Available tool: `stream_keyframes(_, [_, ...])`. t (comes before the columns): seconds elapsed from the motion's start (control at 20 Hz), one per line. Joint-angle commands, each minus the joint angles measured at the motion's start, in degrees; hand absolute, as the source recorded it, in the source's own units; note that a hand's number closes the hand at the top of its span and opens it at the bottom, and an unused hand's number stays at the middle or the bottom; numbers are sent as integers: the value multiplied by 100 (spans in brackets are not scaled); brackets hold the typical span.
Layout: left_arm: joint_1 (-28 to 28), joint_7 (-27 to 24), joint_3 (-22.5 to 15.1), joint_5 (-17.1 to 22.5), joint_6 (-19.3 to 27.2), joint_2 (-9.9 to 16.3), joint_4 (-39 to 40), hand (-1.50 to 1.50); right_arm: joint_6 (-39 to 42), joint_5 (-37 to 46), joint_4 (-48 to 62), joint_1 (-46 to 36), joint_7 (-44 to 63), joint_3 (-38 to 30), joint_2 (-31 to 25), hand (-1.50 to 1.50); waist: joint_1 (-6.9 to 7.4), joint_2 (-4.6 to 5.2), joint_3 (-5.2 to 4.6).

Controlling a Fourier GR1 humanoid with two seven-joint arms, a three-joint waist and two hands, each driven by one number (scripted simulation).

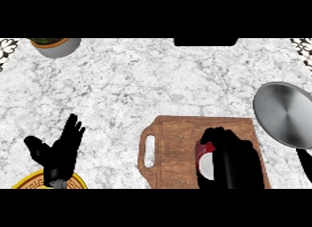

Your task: Pick the can from the cutting board and place it in the pan

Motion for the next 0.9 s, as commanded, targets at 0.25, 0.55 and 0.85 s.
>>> stream_keyframes(0.25, [-162,103,-6,-137,30,-117,72,0,214,-316,-823,-144,-26,-1155,11,150,49,39,-2])
stream_keyframes(0.55, [-325,233,143,-8,-101,-47,76,0,-234,-1427,-196,-541,-635,-2594,-39,150,71,51,0])
stream_keyframes(0.85, [-187,95,268,-20,-256,51,210,0,-639,-1834,1010,-1021,-1566,-3747,-682,150,85,53,-1])
